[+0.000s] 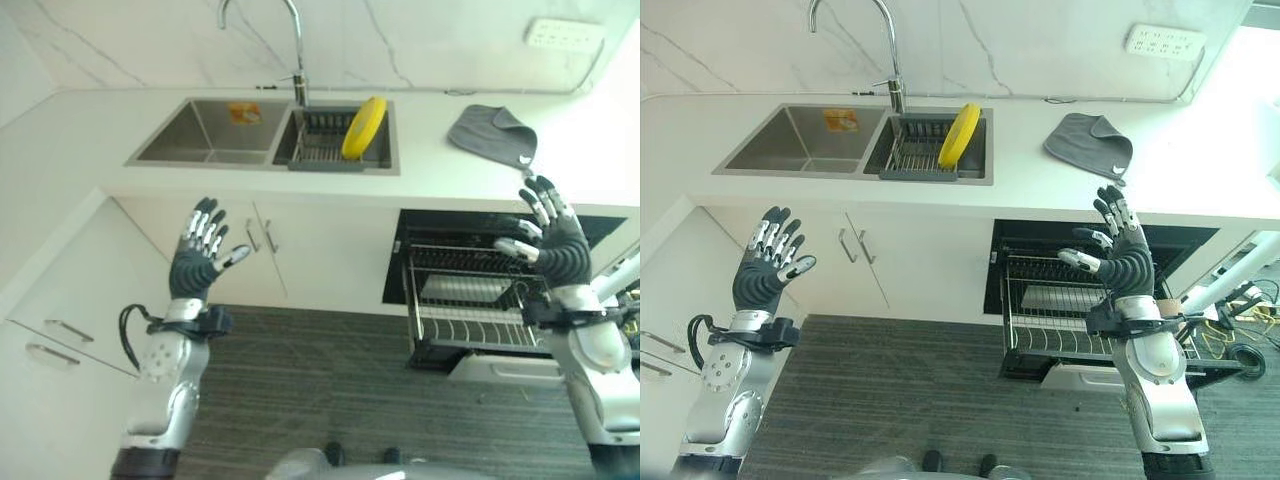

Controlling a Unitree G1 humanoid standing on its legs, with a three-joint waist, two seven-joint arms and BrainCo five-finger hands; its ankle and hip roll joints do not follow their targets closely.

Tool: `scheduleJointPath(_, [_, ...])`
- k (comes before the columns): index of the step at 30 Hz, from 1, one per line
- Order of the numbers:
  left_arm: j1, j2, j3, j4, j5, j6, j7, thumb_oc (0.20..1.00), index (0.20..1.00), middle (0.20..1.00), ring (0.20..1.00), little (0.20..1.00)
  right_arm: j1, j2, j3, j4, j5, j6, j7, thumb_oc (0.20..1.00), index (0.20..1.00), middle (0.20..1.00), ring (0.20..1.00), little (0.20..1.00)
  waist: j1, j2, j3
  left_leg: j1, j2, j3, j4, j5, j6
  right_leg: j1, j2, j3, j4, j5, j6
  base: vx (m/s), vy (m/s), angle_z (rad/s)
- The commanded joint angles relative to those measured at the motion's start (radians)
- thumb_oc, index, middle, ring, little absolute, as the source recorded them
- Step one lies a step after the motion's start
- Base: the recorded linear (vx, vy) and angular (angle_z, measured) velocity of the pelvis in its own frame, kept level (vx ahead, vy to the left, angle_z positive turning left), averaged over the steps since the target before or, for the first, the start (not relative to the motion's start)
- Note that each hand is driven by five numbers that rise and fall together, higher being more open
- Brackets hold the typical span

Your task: Place the dishes in the dishwasher.

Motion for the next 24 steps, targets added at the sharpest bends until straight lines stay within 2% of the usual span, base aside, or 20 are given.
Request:
scheduleJointPath(1, [-0.027,0.019,0.007,-0.074,0.007,-0.075,0.007,1.000,1.000,1.000,1.000,1.000,-0.089,-0.027,0.002,-0.020,0.014,-0.053,-0.003,1.000,1.000,1.000,1.000,1.000,-0.036,0.026,0.014,0.180,0.147,-0.035,-0.207,-0.062,-0.005,0.122,0.048,0.027,-0.123,0.006,0.092,0.12,0.168,0.04])
scheduleJointPath(2, [-0.021,0.019,0.008,-0.074,0.006,-0.081,0.014,1.000,1.000,1.000,1.000,1.000,-0.090,-0.025,0.004,-0.019,0.012,-0.053,0.007,1.000,1.000,1.000,1.000,1.000,-0.037,0.033,0.009,0.196,0.164,-0.036,-0.280,-0.043,-0.007,0.126,0.053,0.040,-0.128,0.002,0.098,0.10,0.125,0.07])
scheduleJointPath(3, [-0.021,0.019,0.008,-0.074,0.006,-0.081,0.014,1.000,1.000,1.000,1.000,1.000,-0.090,-0.025,0.004,-0.019,0.012,-0.053,0.007,1.000,1.000,1.000,1.000,1.000,-0.037,0.033,0.009,0.196,0.164,-0.036,-0.280,-0.043,-0.007,0.126,0.053,0.040,-0.128,0.002,0.098,0.27,0.347,-0.03])
scheduleJointPath(4, [-0.005,0.016,0.007,-0.074,0.014,-0.082,0.030,1.000,1.000,1.000,1.000,1.000,-0.067,-0.033,0.002,-0.026,0.009,-0.063,0.043,1.000,1.000,1.000,1.000,1.000,-0.038,0.052,-0.010,0.236,0.223,-0.063,-0.536,0.038,-0.035,0.148,0.067,0.084,-0.154,-0.014,0.111,0.30,0.374,-0.11])
scheduleJointPath(5, [-0.005,0.014,0.000,-0.067,0.027,-0.085,0.036,1.000,1.000,1.000,1.000,1.000,-0.060,-0.039,-0.002,-0.025,0.014,-0.068,0.055,1.000,1.000,1.000,1.000,1.000,-0.040,0.059,-0.014,0.245,0.258,-0.070,-0.611,0.096,-0.055,0.160,0.074,0.098,-0.163,-0.022,0.111,0.37,0.465,-0.03])
scheduleJointPath(7, [-0.001,0.008,-0.016,-0.044,0.056,-0.112,0.043,1.000,1.000,1.000,1.000,1.000,-0.046,-0.053,-0.020,-0.018,0.032,-0.088,0.076,1.000,1.000,1.000,1.000,1.000,-0.046,0.071,-0.010,0.218,0.306,-0.089,-0.644,0.160,-0.081,0.179,0.085,0.126,-0.167,-0.037,0.104,0.25,0.343,-0.10])
scheduleJointPath(8, [0.006,0.005,-0.018,-0.037,0.054,-0.124,0.040,1.000,1.000,1.000,1.000,1.000,-0.043,-0.057,-0.026,-0.015,0.041,-0.097,0.083,1.000,1.000,1.000,1.000,1.000,-0.047,0.075,-0.006,0.210,0.312,-0.094,-0.644,0.174,-0.084,0.184,0.085,0.134,-0.162,-0.046,0.103,0.39,0.575,-0.31])
scheduleJointPath(10, [0.033,0.000,-0.002,-0.031,0.014,-0.143,0.024,1.000,1.000,1.000,1.000,1.000,-0.043,-0.066,-0.029,-0.017,0.041,-0.093,0.098,1.000,1.000,1.000,1.000,1.000,-0.032,0.077,-0.005,0.213,0.295,-0.117,-0.640,0.124,-0.072,0.210,0.041,0.141,-0.139,-0.067,0.126,0.38,0.593,-0.45])
scheduleJointPath(12, [0.024,0.007,0.003,-0.028,0.008,-0.130,0.004,1.000,1.000,1.000,1.000,1.000,-0.036,-0.059,-0.031,-0.026,0.040,-0.083,0.101,1.000,1.000,1.000,1.000,1.000,-0.026,0.070,-0.011,0.229,0.283,-0.091,-0.637,0.089,-0.063,0.232,-0.002,0.116,-0.132,-0.068,0.158,0.26,0.406,-0.50])
scheduleJointPath(14, [-0.032,0.032,-0.004,-0.017,0.019,-0.104,-0.029,1.000,1.000,1.000,1.000,1.000,-0.031,-0.049,-0.035,-0.041,0.047,-0.076,0.077,1.000,1.000,1.000,1.000,1.000,-0.008,0.054,-0.029,0.250,0.238,-0.102,-0.643,0.050,-0.045,0.254,-0.054,0.076,-0.120,-0.062,0.216,0.29,0.414,-0.37])
scheduleJointPath(16, [-0.064,0.043,-0.004,-0.024,0.028,-0.082,-0.054,1.000,1.000,1.000,1.000,1.000,-0.027,-0.028,-0.034,-0.054,0.035,-0.079,0.054,1.000,1.000,1.000,1.000,1.000,0.006,0.044,-0.033,0.261,0.203,-0.116,-0.644,0.028,-0.027,0.248,-0.088,0.050,-0.090,-0.056,0.243,0.22,0.339,0.19])
scheduleJointPath(17, [-0.083,0.047,-0.004,-0.022,0.027,-0.070,-0.068,1.000,1.000,1.000,1.000,1.000,-0.030,-0.014,-0.031,-0.058,0.021,-0.077,0.043,1.000,1.000,1.000,1.000,1.000,0.012,0.040,-0.032,0.272,0.181,-0.129,-0.644,0.016,-0.014,0.230,-0.111,0.039,-0.056,-0.030,0.253,0.24,0.416,0.33])
scheduleJointPath(18, [-0.102,0.050,-0.003,-0.022,0.027,-0.053,-0.082,1.000,1.000,1.000,1.000,1.000,-0.039,0.002,-0.022,-0.062,0.001,-0.071,0.027,1.000,1.000,1.000,1.000,1.000,0.021,0.037,-0.032,0.282,0.153,-0.149,-0.644,-0.001,0.005,0.208,-0.139,0.033,-0.011,-0.006,0.253,0.21,0.375,0.31])
scheduleJointPath(21, [-0.118,0.052,0.001,-0.031,0.037,-0.023,-0.099,1.000,1.000,1.000,1.000,1.000,-0.064,0.026,0.001,-0.054,-0.036,-0.061,0.006,1.000,1.000,1.000,1.000,1.000,0.038,0.034,-0.036,0.290,0.115,-0.169,-0.641,-0.021,0.039,0.185,-0.165,0.034,0.058,0.011,0.248,0.21,0.381,0.32])
scheduleJointPath(22, [-0.122,0.052,0.000,-0.034,0.041,0.000,-0.104,1.000,1.000,1.000,1.000,1.000,-0.073,0.049,0.020,-0.048,-0.053,-0.057,0.008,1.000,1.000,1.000,1.000,1.000,0.052,0.036,-0.040,0.293,0.087,-0.176,-0.637,-0.031,0.068,0.165,-0.189,0.031,0.167,0.058,0.244,0.21,0.421,0.22])
scheduleJointPath(24, [-0.119,0.048,0.003,-0.035,0.054,0.011,-0.097,1.000,1.000,1.000,1.000,1.000,-0.073,0.062,0.033,-0.041,-0.073,-0.054,0.035,1.000,1.000,1.000,1.000,1.000,0.058,0.046,-0.040,0.307,0.074,-0.175,-0.639,-0.040,0.084,0.122,-0.210,0.016,0.277,0.095,0.238,0.18,0.390,0.03])
